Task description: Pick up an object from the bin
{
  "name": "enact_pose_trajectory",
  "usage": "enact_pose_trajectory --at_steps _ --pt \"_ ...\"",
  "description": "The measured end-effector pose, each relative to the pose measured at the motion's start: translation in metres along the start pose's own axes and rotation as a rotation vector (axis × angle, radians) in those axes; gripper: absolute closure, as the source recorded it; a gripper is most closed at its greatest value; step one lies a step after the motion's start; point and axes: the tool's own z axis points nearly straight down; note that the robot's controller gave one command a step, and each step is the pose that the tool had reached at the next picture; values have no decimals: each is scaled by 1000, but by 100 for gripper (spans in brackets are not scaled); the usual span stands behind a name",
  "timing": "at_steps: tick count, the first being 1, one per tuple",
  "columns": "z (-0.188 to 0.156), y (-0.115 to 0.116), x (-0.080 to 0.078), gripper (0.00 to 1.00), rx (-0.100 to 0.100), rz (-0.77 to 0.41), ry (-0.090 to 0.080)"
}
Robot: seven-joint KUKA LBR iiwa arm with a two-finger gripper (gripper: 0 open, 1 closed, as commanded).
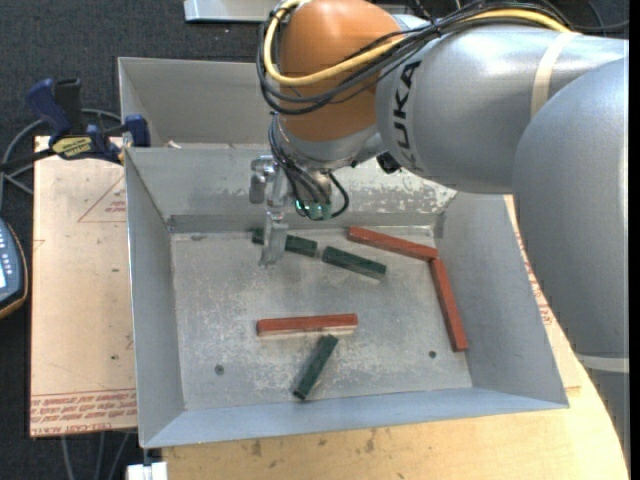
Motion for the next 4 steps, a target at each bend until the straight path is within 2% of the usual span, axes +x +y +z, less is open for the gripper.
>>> enact_pose_trajectory --at_steps 1,2,3,4 --pt "89 -91 -11 0 3 -147 -2" --pt "141 -137 1 0 1 -134 -7" --pt "137 -134 -1 100 -1 -137 -14" --pt "95 -115 -2 100 2 -665 -14"
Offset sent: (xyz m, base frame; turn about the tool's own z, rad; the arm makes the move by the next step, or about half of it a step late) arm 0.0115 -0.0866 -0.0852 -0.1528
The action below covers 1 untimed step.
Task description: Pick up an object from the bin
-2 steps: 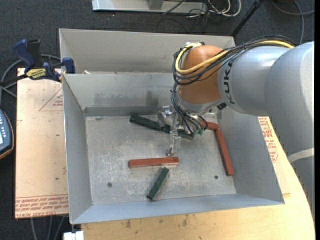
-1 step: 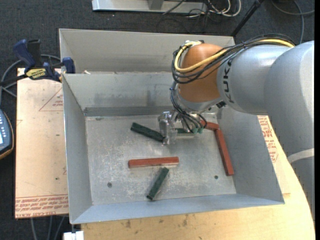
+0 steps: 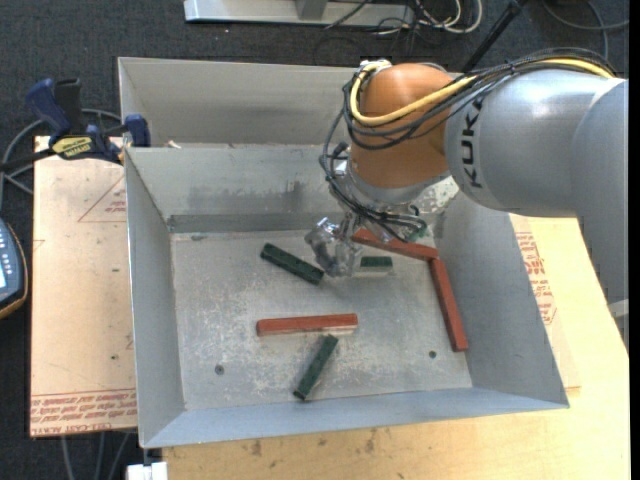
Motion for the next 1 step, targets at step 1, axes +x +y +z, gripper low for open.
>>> enact_pose_trajectory --at_steps 1 --pt "1 0 1 0 -2 2 2"
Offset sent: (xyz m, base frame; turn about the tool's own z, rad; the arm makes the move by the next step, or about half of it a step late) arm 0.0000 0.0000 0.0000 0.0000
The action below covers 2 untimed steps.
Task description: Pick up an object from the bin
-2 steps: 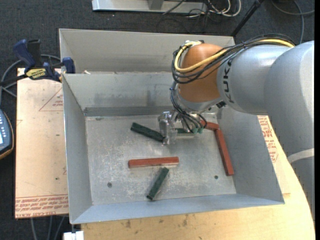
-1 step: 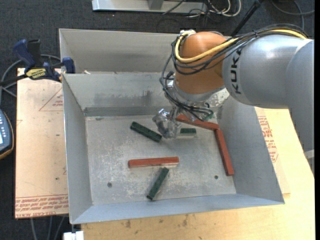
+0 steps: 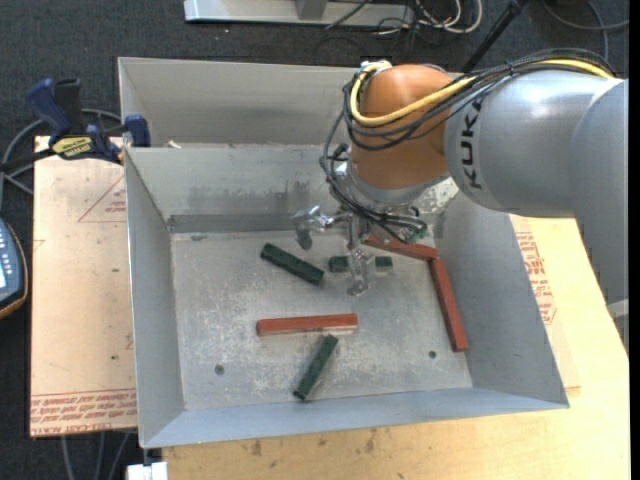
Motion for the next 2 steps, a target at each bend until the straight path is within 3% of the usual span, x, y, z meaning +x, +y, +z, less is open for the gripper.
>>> enact_pose_trajectory --at_steps 1,2 --pt "44 -26 1 0 0 265 3" --pt "42 -26 0 100 0 266 0"
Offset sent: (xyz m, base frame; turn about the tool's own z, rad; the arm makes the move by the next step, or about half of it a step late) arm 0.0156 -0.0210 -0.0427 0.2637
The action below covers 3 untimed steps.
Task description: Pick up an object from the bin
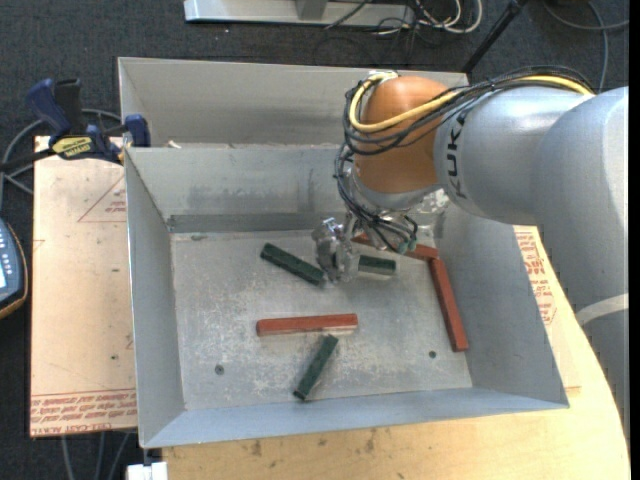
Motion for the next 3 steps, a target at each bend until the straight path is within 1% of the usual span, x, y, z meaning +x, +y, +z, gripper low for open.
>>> enact_pose_trajectory --at_steps 1,2,3 --pt "0 0 0 0 0 1 0" --pt "1 31 -7 0 -1 -32 1" --pt "0 30 -7 100 0 -27 1"
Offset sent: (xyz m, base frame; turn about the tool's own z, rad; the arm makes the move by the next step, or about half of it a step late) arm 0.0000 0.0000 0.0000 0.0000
